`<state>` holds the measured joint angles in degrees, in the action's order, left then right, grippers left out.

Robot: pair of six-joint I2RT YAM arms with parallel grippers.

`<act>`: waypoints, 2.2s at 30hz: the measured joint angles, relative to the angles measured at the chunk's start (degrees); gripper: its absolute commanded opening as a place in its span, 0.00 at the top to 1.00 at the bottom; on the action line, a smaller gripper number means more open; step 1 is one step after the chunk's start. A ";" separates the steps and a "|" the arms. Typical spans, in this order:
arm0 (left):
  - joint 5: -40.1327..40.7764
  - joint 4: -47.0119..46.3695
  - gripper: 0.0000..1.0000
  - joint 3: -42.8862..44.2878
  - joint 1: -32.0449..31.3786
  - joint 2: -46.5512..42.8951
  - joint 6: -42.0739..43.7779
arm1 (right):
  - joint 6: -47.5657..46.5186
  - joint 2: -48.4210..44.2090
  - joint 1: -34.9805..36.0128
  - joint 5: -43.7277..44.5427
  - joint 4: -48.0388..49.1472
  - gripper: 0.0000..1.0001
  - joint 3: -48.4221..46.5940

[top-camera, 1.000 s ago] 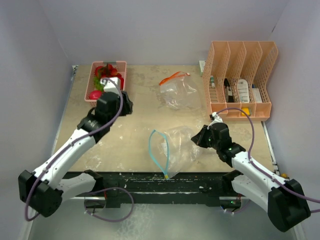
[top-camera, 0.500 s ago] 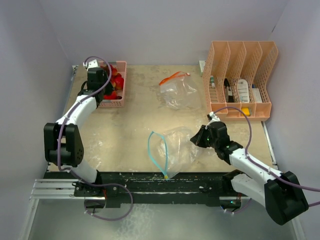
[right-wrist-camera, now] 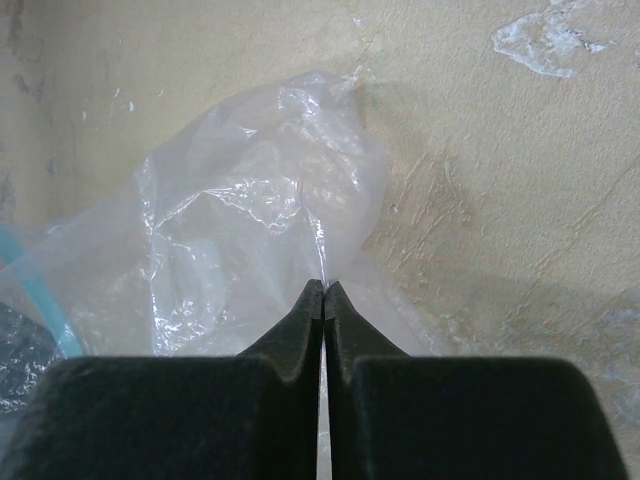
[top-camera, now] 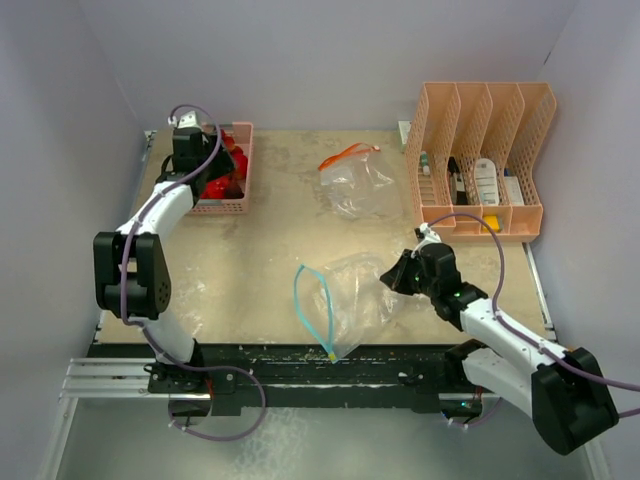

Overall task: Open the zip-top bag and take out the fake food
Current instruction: Place the fake fruit in the bin, then place the zipper food storage bag at the center of the board, then reset both arms

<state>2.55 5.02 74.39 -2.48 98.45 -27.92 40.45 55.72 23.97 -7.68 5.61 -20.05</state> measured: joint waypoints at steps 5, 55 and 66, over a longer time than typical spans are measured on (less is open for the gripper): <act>-2.64 -0.24 0.23 0.00 0.00 1.31 -0.90 | 0.09 -0.83 0.00 0.00 -0.13 1.00 0.04; -4.02 5.11 0.24 -36.81 -15.91 -43.50 -5.49 | -23.56 38.77 -11.34 7.98 -11.34 0.00 -69.05; -4.50 4.96 0.24 -38.10 -15.91 -43.85 -5.53 | -24.37 14.58 -11.34 7.41 -7.39 0.00 -39.32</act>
<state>-1.96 9.98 36.29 -18.39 54.61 -33.45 16.08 70.30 12.62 -0.27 -1.78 -59.37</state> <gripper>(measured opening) 0.759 0.994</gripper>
